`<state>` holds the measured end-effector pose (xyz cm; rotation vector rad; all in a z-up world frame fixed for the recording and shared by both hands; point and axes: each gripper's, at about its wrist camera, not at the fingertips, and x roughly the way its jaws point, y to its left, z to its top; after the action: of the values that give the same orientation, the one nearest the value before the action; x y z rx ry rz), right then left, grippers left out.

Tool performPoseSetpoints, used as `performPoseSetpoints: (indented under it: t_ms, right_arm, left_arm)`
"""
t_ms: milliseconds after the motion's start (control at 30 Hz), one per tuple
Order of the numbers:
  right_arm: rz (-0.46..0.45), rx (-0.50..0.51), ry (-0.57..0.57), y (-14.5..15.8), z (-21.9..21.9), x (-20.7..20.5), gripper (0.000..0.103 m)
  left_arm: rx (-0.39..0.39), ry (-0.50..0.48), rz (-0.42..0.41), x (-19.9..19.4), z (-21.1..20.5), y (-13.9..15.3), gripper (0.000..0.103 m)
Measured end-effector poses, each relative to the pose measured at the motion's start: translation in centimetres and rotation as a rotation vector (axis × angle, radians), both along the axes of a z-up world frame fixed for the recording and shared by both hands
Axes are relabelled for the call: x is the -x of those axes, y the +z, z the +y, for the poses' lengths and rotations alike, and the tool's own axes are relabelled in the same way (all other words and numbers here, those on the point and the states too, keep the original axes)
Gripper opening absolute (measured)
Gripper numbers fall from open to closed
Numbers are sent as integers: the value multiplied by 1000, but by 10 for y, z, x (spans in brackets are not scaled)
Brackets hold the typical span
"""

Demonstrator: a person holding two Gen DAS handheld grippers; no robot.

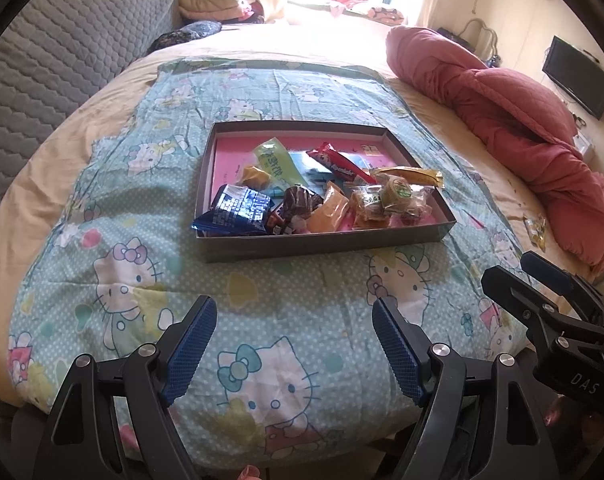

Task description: Organize snacks

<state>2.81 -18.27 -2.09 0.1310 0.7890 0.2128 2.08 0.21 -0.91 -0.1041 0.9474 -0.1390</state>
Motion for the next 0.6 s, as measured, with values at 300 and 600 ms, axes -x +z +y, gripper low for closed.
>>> performPoseSetpoints:
  t_ms: [300, 600]
  right_arm:
    - [8, 5, 19, -3, 4, -1, 84]
    - [23, 3, 26, -6, 5, -3, 85]
  left_arm:
    - [-1, 1, 5, 0, 0, -1, 81]
    - [-2, 2, 14, -1, 0, -4, 81]
